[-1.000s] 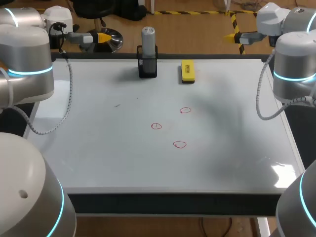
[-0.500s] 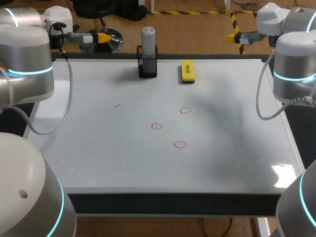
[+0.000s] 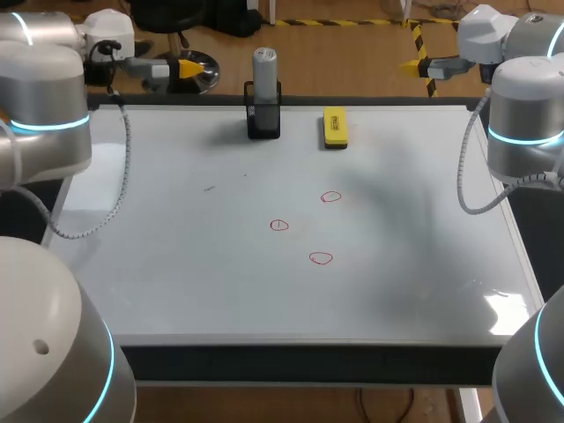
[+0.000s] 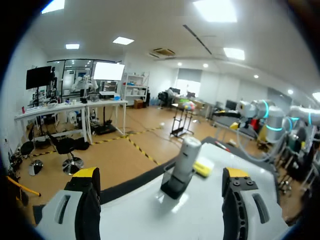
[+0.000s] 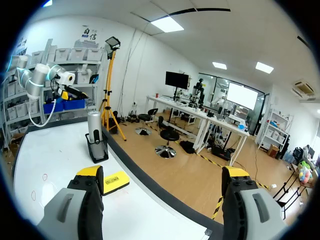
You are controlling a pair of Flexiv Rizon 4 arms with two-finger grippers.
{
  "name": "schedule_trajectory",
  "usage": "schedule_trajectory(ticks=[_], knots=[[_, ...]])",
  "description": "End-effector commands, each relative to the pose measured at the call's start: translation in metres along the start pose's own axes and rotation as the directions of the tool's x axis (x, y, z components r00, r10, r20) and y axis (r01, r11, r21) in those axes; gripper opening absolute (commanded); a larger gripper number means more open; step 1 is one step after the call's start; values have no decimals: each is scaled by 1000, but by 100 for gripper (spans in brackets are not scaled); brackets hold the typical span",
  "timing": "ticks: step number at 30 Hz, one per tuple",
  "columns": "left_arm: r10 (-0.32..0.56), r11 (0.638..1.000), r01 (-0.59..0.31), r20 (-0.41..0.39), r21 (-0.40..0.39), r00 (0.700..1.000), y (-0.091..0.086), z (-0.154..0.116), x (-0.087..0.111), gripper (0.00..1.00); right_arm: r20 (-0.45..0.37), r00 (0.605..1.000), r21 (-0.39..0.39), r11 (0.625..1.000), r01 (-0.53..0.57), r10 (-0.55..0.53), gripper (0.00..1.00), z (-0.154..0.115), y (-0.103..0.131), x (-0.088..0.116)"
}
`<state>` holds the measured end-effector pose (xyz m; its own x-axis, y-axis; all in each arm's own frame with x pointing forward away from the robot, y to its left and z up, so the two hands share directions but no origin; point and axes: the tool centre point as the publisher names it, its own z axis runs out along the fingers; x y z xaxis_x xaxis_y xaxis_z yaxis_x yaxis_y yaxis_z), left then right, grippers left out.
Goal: Pick up the inspection probe, press it on each red-marked spot on the whiteboard one by one, put down the probe, pick up the eraser, and wipe off all the red marks.
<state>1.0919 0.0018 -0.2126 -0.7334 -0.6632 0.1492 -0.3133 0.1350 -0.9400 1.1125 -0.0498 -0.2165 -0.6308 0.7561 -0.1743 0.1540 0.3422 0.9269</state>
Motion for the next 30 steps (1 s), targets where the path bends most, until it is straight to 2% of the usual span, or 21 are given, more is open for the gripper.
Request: schedule_trajectory(ticks=[1,8,15,18,22,30], knots=[[55,998,-50,-169,39,984,0,16,-11,100,-1,1000,3,1000,0,0,100,0,0,0],[123,991,-100,-333,86,935,-7,41,3,100,-1,1000,3,1000,0,0,100,0,0,0],[173,981,-101,-496,168,851,-11,65,26,100,-1,1000,3,1000,0,0,100,0,0,0],[188,978,-106,-532,181,826,-11,74,38,100,-1,1000,3,1000,0,0,100,0,0,0],[196,975,-99,-556,200,808,-8,84,44,100,-1,1000,3,1000,0,0,100,0,0,0],[213,971,-103,-577,217,789,0,105,58,100,-1,1000,3,1000,0,0,100,0,0,0]])
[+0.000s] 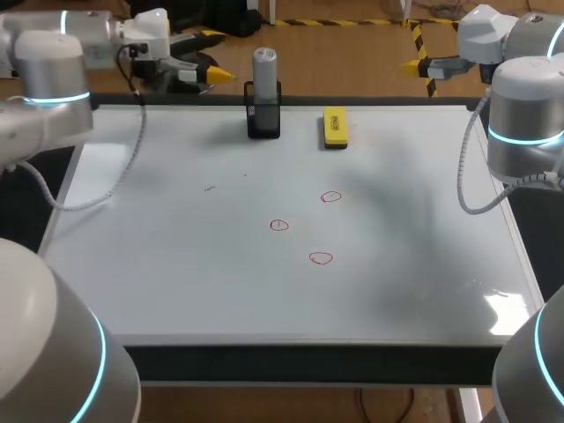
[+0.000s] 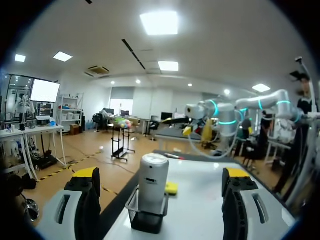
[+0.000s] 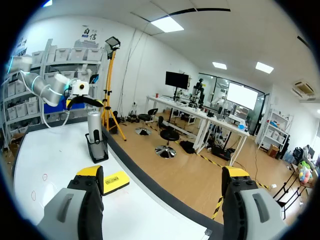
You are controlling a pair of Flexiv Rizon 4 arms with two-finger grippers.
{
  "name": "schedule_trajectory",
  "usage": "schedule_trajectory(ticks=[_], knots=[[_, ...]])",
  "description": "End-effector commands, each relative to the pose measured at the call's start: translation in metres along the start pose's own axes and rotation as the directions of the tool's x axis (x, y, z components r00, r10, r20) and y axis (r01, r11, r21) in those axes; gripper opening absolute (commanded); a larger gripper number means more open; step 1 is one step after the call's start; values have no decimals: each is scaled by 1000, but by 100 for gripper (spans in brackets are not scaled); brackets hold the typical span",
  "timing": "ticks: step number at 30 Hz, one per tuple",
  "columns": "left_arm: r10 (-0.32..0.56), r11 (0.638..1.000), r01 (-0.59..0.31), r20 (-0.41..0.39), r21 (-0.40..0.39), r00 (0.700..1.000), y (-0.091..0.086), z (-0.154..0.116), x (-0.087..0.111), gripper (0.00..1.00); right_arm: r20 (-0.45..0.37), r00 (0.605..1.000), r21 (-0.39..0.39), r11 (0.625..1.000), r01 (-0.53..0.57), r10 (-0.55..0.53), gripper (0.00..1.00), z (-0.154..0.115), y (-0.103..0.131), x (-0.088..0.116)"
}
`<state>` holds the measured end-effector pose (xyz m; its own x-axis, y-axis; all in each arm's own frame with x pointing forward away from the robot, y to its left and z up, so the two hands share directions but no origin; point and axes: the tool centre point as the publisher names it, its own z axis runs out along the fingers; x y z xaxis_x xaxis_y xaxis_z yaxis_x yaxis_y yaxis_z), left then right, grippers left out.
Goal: Pick up the inspection probe, press it on each red-marked spot on the whiteboard one by one, put down the probe, pick up the eraser, and wipe off all the red marks.
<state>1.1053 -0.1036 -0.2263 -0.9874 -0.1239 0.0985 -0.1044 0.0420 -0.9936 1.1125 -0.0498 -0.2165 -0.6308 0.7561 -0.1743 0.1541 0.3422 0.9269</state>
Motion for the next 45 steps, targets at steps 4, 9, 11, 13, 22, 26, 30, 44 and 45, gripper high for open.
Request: schedule_trajectory(ticks=[4,9,11,13,22,26,30,44,45], knots=[[17,1000,-17,-69,-5,998,16,25,-5,100,-1,1000,3,1000,0,0,100,0,0,0],[14,1000,-14,-64,-3,998,25,37,-4,100,-1,1000,3,1000,0,0,100,0,0,0],[16,1000,-16,-61,6,998,29,40,-3,100,-1,1000,3,1000,0,0,100,0,0,0],[19,1000,-18,-56,15,998,33,43,-4,100,-1,1000,3,1000,0,0,100,0,0,0],[14,999,-12,-32,40,999,45,55,2,100,-1,1000,3,1000,0,0,100,0,0,0],[8,998,-7,-16,55,1000,46,60,5,100,-1,1000,3,1000,0,0,100,0,0,0],[8,998,-7,-15,55,1000,48,64,4,100,-1,1000,3,1000,0,0,100,0,0,0],[4,998,-2,-19,69,1000,55,87,2,100,-1,1000,3,1000,0,0,100,0,0,0],[2,998,-1,-20,69,1000,56,88,1,100,-1,1000,3,1000,0,0,100,0,0,0]])
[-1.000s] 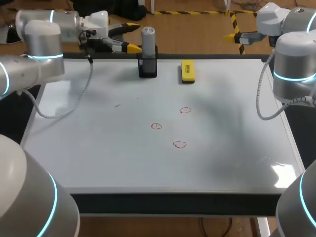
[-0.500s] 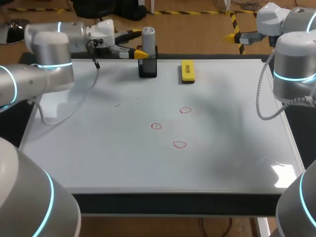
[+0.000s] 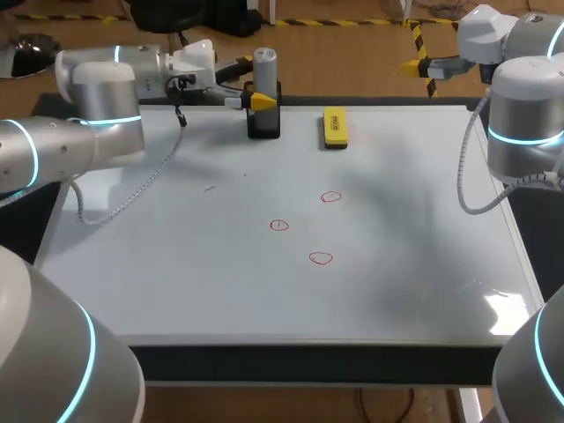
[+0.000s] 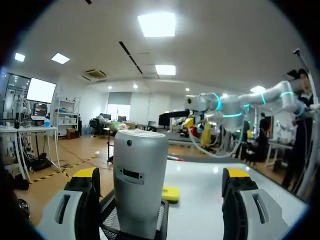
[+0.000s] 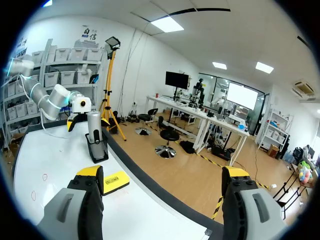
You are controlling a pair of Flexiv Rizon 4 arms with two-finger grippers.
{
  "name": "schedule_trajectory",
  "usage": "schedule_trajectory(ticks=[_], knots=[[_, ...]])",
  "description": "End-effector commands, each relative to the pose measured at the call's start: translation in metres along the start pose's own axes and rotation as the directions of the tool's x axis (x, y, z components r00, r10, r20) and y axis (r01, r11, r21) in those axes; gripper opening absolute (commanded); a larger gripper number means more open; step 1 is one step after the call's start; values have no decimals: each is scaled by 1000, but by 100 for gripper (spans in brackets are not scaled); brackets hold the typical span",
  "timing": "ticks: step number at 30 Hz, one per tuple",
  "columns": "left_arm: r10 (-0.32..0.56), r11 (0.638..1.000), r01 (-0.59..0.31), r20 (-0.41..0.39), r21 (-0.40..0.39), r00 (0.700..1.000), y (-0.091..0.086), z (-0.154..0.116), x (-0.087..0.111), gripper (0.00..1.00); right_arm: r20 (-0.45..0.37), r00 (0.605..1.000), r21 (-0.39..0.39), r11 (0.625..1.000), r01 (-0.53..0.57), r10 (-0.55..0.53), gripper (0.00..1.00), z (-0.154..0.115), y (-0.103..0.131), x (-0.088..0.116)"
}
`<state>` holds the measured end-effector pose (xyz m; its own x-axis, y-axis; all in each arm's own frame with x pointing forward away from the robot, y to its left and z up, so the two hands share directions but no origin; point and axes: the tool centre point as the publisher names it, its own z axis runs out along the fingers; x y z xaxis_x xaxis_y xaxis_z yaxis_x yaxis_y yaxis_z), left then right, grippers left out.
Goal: Pick up the inspection probe, press it on each red-marked spot on the whiteboard one by one, put down the probe, pick up the eraser, and wipe off all the red marks.
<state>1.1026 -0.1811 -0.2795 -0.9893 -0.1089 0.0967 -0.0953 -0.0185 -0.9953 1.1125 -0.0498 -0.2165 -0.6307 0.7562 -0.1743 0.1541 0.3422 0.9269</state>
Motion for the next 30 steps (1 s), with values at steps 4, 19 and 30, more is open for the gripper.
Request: schedule_trajectory(ticks=[4,19,30], knots=[[-5,1000,5,-7,7,1000,10,14,-8,100,-1,1000,3,1000,0,0,100,0,0,0],[-5,1000,5,0,20,1000,11,19,-11,100,-1,1000,3,1000,0,0,100,0,0,0],[-4,1000,4,-2,17,1000,13,20,-11,97,-1,1000,3,1000,0,0,100,0,0,0]])
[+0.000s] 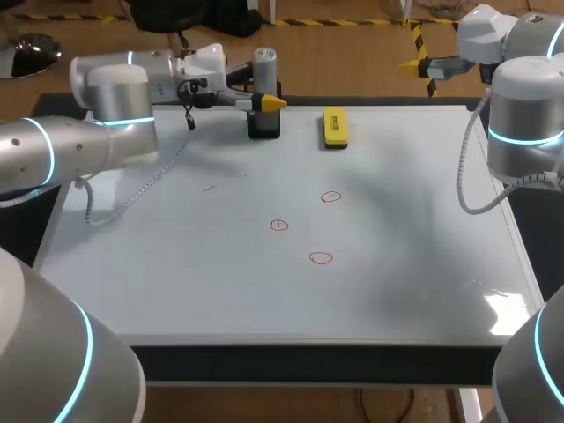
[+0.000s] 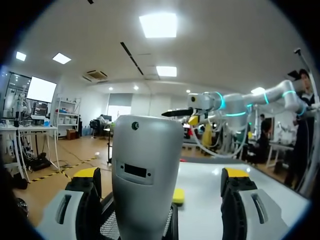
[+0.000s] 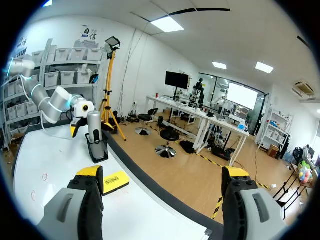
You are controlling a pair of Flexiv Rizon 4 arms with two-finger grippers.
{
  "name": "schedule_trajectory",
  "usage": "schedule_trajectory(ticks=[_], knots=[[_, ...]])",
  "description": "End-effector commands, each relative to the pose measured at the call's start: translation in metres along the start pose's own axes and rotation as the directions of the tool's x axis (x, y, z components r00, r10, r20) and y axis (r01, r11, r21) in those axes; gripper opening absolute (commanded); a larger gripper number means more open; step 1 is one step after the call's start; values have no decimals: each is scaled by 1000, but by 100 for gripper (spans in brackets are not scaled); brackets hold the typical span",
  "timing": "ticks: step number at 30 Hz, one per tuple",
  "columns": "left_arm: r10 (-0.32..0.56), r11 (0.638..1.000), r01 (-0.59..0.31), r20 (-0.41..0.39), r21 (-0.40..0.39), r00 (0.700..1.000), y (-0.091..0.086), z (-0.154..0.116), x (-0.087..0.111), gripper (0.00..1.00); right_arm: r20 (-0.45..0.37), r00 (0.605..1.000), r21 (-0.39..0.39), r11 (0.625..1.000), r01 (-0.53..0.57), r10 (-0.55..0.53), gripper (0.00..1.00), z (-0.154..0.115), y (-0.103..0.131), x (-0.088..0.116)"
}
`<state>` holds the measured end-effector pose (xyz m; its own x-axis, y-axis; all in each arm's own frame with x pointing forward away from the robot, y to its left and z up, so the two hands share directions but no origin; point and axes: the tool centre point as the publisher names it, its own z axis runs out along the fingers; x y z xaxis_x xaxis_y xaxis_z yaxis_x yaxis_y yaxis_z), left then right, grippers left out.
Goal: Pick up the inspection probe, press it on each red-marked spot on the whiteboard one by one, put down the probe, pick up the eraser, and wipe off all the red marks.
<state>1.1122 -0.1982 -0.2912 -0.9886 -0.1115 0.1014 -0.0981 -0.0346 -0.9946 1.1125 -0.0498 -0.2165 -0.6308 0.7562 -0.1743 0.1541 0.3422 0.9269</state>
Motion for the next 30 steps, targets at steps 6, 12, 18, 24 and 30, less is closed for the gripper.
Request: schedule_trajectory(ticks=[6,12,18,24,30], knots=[[-3,1000,3,-3,-4,1000,5,0,-5,96,-1,1000,3,1000,0,0,100,0,0,0],[-6,1000,6,8,-2,1000,7,-2,-7,44,-1,1000,3,1000,0,0,100,0,0,0],[-7,1000,7,11,-2,1000,7,-3,-7,35,-1,1000,3,1000,0,0,100,0,0,0],[-7,1000,7,10,1,1000,8,-3,-5,0,-1,1000,3,1000,0,0,100,0,0,0],[-1,1000,1,13,-1,1000,7,-4,-5,0,-1,1000,3,1000,0,0,100,0,0,0]])
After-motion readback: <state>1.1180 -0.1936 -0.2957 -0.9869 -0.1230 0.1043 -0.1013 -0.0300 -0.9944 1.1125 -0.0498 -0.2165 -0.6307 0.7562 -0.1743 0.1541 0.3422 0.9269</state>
